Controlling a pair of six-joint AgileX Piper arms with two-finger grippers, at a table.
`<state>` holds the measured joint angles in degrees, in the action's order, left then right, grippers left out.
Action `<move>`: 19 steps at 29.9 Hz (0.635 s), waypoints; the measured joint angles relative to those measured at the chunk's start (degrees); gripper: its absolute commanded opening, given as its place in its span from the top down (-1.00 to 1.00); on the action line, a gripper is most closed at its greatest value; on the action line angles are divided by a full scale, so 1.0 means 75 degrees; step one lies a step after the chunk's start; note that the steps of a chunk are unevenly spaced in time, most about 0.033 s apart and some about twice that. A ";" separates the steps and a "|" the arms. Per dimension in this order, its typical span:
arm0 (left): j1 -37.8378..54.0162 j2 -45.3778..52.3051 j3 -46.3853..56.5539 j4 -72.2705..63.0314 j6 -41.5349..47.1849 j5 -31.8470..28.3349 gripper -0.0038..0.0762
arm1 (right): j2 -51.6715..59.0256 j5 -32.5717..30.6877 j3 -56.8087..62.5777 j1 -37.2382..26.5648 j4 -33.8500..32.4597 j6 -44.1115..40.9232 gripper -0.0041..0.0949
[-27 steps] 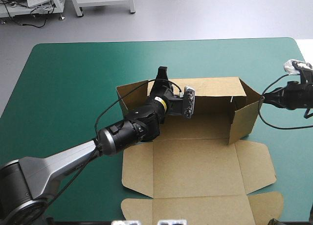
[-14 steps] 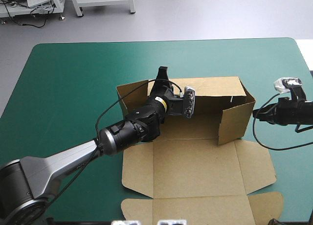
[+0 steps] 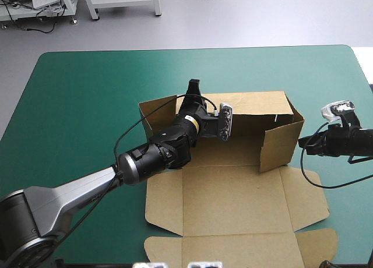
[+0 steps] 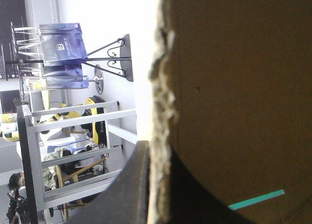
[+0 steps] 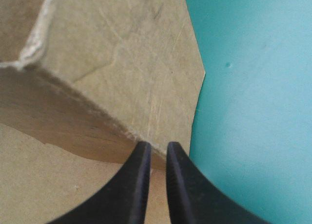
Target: Fold the box
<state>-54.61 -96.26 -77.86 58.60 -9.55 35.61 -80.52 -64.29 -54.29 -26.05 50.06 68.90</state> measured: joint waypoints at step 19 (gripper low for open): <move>0.0000 0.0000 0.0000 0.0000 0.0000 0.0000 0.92 | 0.0000 0.0705 0.0068 0.1381 0.0223 0.0351 0.02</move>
<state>-54.61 -96.26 -77.86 58.60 -9.55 35.61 -80.52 -59.01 -53.78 -15.69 51.74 71.53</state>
